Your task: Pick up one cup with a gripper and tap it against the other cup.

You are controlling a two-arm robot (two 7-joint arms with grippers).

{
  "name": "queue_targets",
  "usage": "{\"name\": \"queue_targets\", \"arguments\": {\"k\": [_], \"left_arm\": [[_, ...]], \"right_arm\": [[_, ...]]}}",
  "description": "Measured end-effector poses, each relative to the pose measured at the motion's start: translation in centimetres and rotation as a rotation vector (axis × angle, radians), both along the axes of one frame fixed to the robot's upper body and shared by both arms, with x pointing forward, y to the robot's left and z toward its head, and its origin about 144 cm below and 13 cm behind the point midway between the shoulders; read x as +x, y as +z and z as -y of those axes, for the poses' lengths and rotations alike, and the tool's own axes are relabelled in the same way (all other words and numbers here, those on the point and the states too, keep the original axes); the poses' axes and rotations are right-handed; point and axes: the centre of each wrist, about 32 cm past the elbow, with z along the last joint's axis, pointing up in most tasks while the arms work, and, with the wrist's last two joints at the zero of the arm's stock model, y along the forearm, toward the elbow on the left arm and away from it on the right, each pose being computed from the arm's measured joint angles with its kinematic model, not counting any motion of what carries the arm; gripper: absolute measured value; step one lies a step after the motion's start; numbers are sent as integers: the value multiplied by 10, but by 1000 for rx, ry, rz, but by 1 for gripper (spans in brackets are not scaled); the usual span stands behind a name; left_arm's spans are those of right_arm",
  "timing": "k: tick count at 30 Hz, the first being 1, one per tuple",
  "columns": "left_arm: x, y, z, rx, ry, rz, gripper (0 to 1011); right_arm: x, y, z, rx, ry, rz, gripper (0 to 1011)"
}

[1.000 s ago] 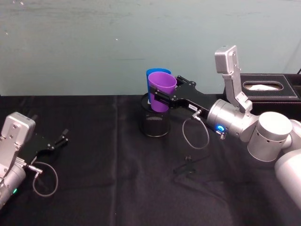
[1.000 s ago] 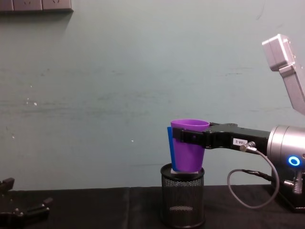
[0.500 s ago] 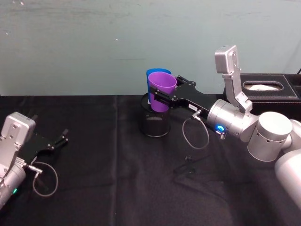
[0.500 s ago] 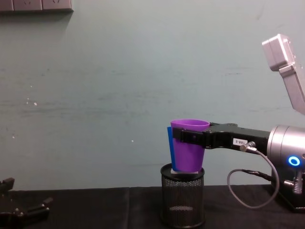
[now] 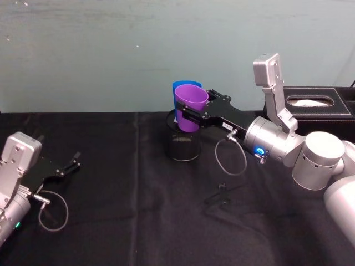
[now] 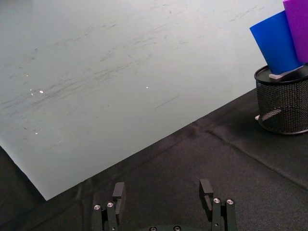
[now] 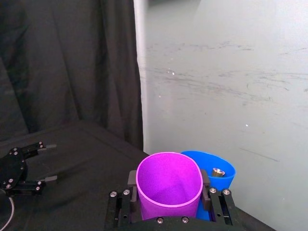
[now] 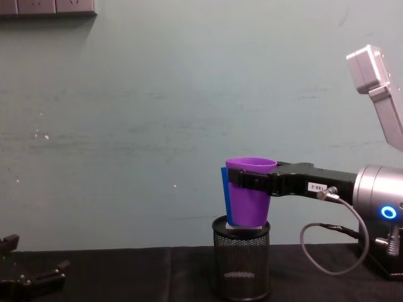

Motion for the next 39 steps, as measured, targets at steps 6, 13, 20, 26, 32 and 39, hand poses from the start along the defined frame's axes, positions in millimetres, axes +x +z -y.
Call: {"name": "queue_targets", "arguments": {"k": [6,13,20,26,32,39], "left_arm": [[0,0,0,0,0,0,1000],[0,0,0,0,0,0,1000],[0,0,0,0,0,0,1000],[0,0,0,0,0,0,1000],[0,0,0,0,0,0,1000],[0,0,0,0,0,0,1000]], "right_arm": [[0,0,0,0,0,0,728],[0,0,0,0,0,0,728],[0,0,0,0,0,0,728],[0,0,0,0,0,0,728],[0,0,0,0,0,0,728],[-1,10,1,2,23,36,728]]}}
